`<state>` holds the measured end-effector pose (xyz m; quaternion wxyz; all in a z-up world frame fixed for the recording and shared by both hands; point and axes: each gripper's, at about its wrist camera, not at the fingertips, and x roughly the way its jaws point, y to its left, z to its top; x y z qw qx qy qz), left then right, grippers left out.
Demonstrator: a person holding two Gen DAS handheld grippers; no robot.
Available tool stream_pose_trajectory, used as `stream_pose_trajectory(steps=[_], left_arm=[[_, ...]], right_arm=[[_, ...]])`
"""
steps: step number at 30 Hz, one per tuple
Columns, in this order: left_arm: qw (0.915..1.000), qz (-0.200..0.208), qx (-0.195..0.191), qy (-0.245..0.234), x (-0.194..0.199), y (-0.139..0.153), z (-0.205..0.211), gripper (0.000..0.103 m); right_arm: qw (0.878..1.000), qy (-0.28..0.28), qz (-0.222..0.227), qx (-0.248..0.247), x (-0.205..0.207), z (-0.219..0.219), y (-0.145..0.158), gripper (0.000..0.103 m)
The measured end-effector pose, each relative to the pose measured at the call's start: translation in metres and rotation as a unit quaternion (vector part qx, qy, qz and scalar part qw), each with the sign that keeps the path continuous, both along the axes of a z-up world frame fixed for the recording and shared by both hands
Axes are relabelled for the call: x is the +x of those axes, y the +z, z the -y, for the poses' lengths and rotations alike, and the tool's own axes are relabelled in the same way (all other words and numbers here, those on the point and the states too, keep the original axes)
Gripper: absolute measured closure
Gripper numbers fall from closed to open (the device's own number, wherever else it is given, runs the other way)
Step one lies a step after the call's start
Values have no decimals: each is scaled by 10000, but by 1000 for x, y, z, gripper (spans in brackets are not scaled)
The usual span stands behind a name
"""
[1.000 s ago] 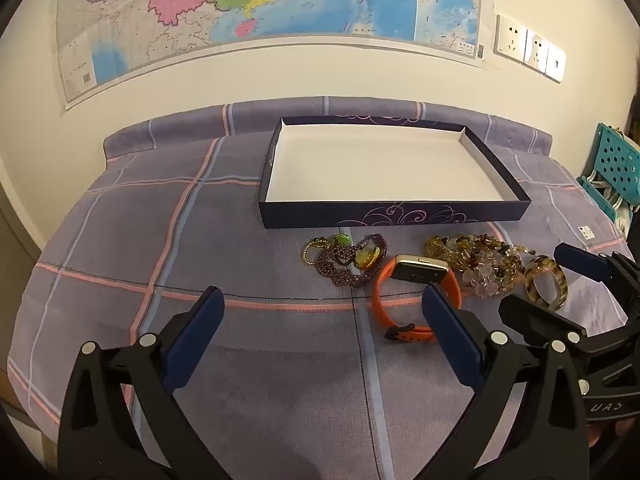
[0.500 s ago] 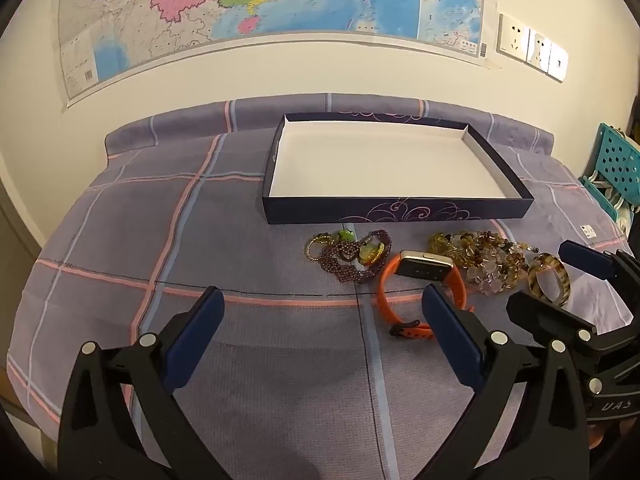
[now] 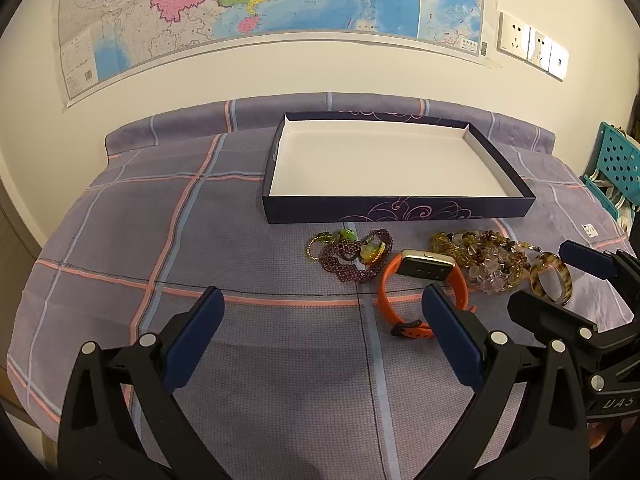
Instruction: Organize jewelry
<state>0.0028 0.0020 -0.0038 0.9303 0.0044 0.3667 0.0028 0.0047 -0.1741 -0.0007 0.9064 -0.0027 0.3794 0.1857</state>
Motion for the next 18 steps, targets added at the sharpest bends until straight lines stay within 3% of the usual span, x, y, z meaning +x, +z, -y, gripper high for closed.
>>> stream_pose_trajectory(steps=[18], left_arm=[[10000, -1, -5, 6, -1, -3, 0, 6]], right_arm=[[10000, 15, 10, 7, 1, 0, -3, 7]])
